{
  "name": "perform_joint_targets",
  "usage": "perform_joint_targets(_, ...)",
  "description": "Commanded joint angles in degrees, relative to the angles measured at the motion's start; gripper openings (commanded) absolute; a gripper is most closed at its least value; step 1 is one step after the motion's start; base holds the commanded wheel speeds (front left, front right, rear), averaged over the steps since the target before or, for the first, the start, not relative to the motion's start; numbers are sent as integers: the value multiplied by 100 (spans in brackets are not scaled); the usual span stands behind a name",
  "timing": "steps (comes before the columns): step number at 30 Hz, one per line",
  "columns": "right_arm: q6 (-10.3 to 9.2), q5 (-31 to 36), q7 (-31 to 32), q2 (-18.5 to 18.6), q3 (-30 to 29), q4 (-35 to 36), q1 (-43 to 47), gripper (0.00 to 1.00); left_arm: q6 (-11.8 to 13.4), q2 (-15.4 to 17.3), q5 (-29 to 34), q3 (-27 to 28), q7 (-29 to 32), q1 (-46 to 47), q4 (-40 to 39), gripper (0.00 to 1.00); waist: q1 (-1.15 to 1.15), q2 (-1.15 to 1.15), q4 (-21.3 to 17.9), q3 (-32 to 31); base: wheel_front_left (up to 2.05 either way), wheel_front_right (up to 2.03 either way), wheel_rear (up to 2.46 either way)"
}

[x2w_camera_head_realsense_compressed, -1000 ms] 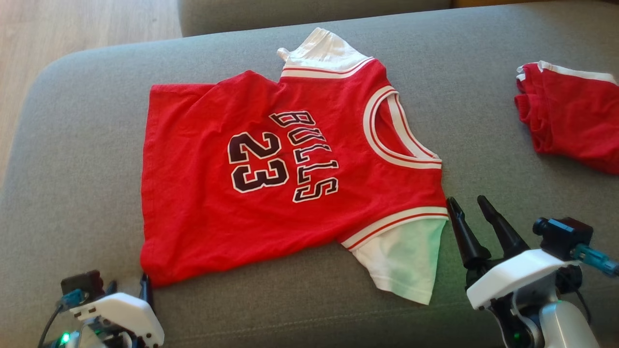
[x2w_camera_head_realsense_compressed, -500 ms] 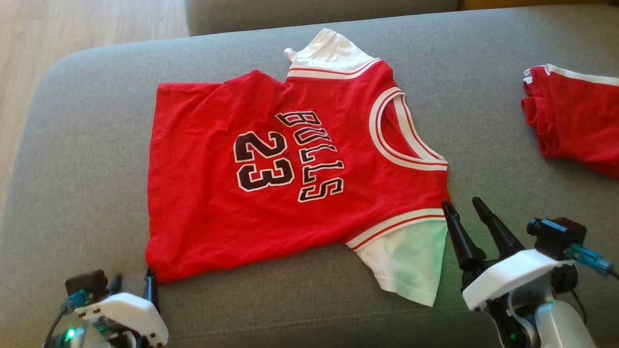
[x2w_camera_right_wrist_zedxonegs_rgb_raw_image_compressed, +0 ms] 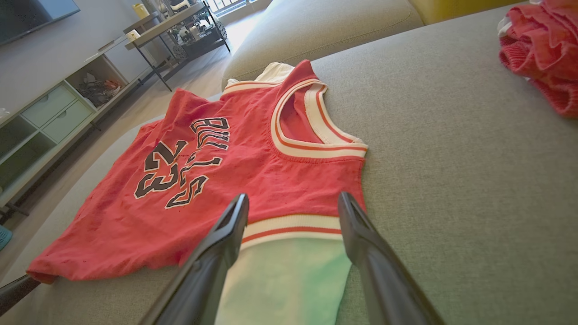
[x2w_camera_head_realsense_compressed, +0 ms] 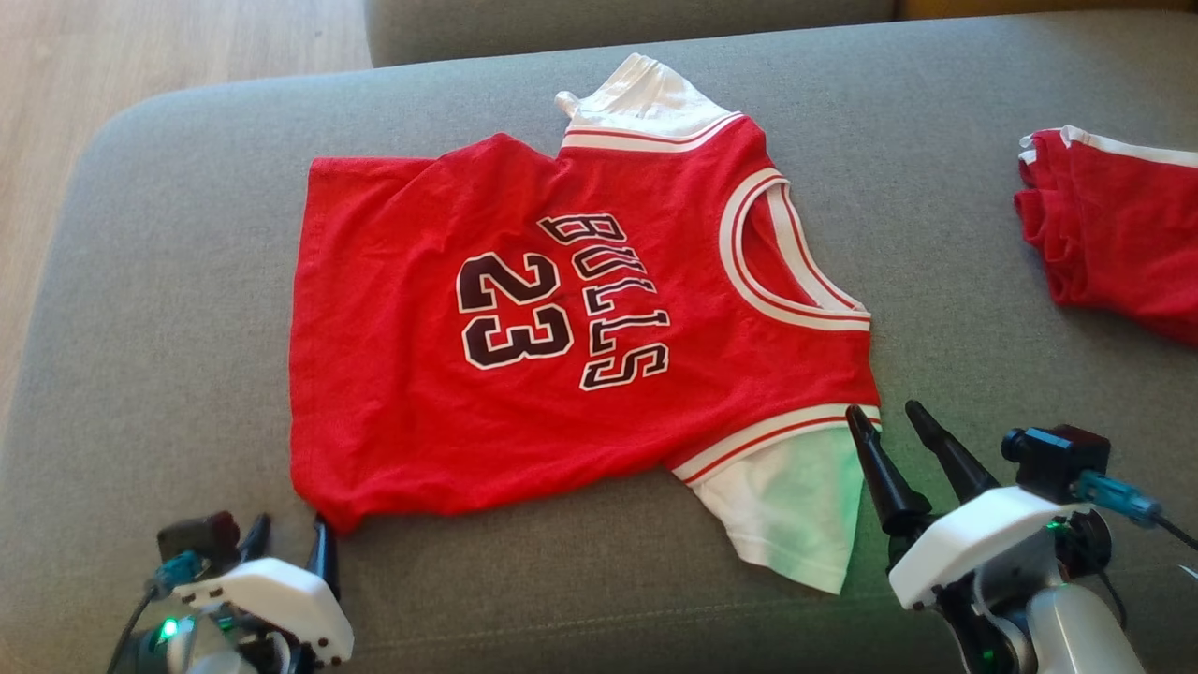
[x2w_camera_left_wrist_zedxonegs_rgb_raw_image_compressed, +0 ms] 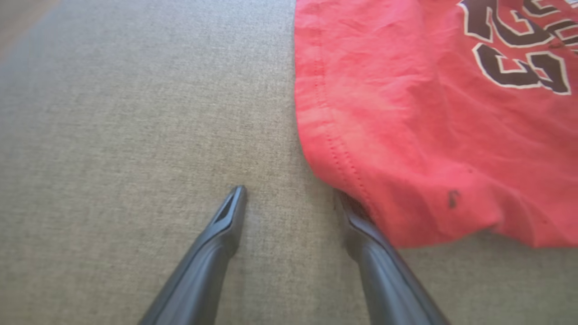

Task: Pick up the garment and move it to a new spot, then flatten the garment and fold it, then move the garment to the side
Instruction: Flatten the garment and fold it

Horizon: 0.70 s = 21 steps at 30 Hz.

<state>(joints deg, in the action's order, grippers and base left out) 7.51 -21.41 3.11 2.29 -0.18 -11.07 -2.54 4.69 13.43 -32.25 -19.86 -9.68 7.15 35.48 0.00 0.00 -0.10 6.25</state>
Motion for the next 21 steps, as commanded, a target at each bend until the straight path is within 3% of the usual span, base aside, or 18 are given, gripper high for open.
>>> perform_joint_targets(1,-2,23,2,59,111,176,-179,100,-19,57,16,116,-29,194,-117,100,0,0,-8,2,0,0,0)
perform_joint_targets(9,-2,0,1,59,133,179,-218,100,18,116,100,-11,60,230,-74,100,0,0,-65,7,0,0,0)
perform_joint_targets(10,-2,0,2,59,131,184,-219,100,16,121,106,-25,78,249,-52,69,0,0,-71,12,0,0,0)
perform_joint_targets(11,-2,0,4,59,128,190,-222,100,24,128,106,-28,93,271,-26,3,0,0,-77,20,0,0,0)
perform_joint_targets(21,-2,-39,-79,59,120,150,-209,100,288,336,111,206,-197,383,-178,0,0,0,-106,39,0,0,0)
